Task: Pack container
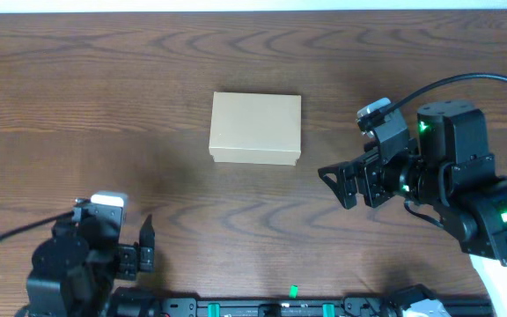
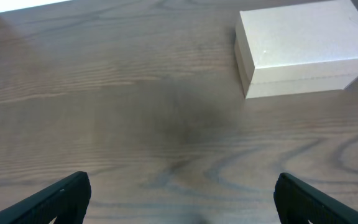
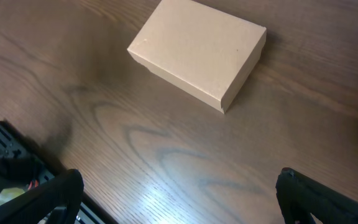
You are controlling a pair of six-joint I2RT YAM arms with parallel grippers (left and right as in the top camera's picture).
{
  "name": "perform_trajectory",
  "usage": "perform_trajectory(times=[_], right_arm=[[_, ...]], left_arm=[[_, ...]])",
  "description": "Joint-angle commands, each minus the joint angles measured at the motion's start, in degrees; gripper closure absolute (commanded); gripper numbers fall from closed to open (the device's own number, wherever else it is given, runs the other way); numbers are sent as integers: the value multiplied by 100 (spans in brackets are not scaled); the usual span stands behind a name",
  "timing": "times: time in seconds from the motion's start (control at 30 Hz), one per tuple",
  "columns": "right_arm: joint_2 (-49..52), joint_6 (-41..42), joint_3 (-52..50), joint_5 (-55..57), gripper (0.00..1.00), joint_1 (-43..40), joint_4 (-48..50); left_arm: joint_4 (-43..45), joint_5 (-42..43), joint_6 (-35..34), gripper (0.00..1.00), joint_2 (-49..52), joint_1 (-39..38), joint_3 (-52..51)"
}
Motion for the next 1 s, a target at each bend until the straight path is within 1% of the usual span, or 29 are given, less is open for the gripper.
perform_trajectory(times=[0.0,0.1,0.2,0.47,0.7,0.97], right_arm=[[0,-24,68,15,1,44,-7],[0,-26,68,15,1,44,-4],[0,-26,68,15,1,44,-4],[0,-24,68,15,1,44,-4],[0,-24,68,15,1,44,-4],[0,-24,68,15,1,44,-4]], left_arm=[[188,-76,-74,5,-426,20,-461],[468,-111,-173,5,-868,26,-979],[815,-107,-350,5,-1346,205,-1552],[1637,243,-435,5,-2194,1043,-2905],[2267,420,-479,5,-2520,1392,-3718],[3025,621,-538,5,-2538,1445,-4360]])
